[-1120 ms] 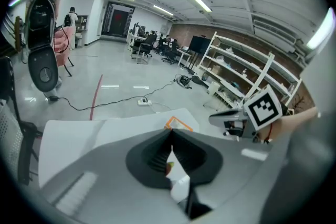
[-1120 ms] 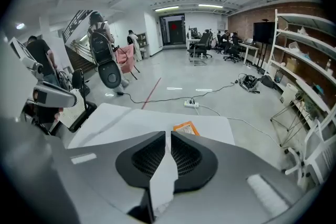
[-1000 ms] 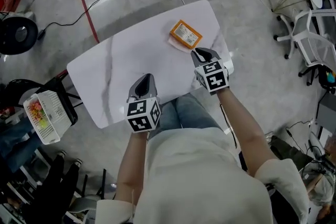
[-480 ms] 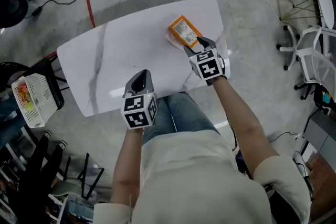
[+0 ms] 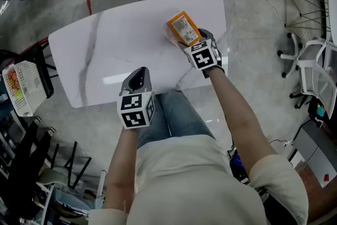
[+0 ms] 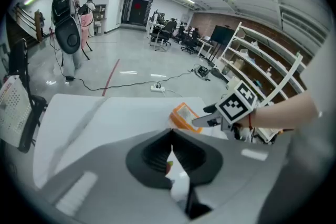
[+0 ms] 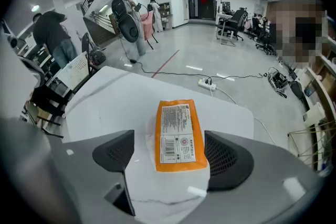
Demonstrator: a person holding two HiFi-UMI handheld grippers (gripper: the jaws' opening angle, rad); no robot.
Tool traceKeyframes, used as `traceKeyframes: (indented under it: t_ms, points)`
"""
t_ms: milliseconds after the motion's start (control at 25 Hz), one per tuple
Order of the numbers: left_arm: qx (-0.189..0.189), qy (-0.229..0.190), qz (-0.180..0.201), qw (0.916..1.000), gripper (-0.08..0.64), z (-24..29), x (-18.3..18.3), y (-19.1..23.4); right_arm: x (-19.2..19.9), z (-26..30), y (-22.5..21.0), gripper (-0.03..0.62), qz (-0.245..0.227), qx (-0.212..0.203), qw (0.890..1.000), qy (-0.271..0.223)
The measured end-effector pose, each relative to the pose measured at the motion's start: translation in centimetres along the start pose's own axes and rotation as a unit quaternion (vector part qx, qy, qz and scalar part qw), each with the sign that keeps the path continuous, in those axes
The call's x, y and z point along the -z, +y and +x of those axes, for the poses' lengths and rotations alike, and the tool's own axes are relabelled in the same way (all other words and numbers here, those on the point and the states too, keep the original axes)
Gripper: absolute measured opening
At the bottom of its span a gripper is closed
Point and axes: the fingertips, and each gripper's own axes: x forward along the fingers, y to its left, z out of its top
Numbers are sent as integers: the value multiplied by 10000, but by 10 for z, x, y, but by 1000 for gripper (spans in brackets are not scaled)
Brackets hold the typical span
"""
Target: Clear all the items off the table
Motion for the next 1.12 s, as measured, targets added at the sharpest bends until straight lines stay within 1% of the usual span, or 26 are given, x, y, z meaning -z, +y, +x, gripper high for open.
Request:
traceKeyframes:
  t_ms: [120,320,920,1120]
  points:
    - [-29,63,-91,9999,8,6,5,-1,7,17,-3,456,-9,-102,9998,171]
    - [-67,185,-168,9997,8,17,14,-2,16,42,-8,488,-13,-204,9990,389]
    - [-134,379,-413,9983,8,43,29,-4,26,87,-17,518,-94,-325,9971,680]
    - [-151,430,-461,9979,8,48,35,-3,33,99,-15,525,-33,-271,9966,776]
